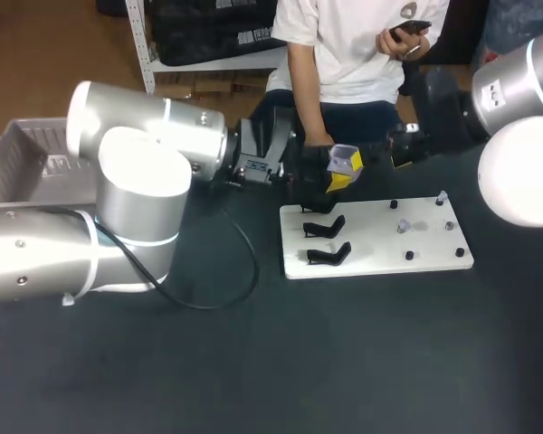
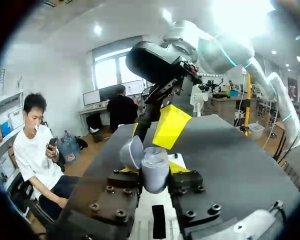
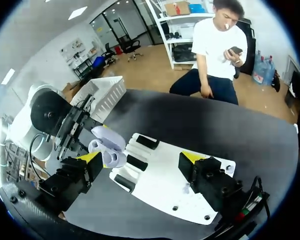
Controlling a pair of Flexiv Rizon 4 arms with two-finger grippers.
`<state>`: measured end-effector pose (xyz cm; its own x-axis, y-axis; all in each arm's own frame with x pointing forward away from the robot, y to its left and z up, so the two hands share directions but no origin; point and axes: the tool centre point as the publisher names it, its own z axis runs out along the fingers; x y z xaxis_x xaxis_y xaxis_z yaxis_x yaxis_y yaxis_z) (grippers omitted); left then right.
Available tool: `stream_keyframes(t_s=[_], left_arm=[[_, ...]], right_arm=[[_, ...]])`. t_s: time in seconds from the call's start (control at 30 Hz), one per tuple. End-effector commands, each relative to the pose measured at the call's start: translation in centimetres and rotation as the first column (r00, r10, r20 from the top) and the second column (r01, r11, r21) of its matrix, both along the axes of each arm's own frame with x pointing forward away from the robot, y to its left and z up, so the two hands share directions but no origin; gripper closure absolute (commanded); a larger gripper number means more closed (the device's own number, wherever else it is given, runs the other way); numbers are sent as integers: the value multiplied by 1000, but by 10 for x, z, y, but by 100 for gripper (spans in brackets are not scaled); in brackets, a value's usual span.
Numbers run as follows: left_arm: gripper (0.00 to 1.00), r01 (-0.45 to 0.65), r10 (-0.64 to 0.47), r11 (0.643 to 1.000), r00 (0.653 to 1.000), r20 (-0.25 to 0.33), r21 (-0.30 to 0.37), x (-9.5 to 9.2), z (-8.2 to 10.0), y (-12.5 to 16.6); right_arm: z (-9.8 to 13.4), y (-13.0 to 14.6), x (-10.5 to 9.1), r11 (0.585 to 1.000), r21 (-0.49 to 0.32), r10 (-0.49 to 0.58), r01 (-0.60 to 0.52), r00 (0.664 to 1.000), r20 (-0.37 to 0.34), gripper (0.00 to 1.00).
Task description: Pick up each earbud case from the left stands, insert the matching earbuds, close the lid, and place the case in the box.
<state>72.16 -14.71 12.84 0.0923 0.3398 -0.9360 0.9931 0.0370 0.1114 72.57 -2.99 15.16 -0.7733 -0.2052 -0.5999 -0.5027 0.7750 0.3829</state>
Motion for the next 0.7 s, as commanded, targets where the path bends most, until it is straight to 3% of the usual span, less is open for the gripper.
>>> stream_keyframes(t_s=[0.03,0.5,0.7], left_arm=[[100,-11,10,999,1000,-6,-52,4,-5,3],[100,-18,-1,965,997,-75,-261,2,14,20],[100,-36,18,964,997,-70,-265,0,19,24]], right_arm=[[7,-6,-6,1000,-11,-11,11,1000,17,0],[14,-53,-16,972,-193,-122,130,991,55,0],[11,-69,-20,953,-273,-121,132,991,55,0]])
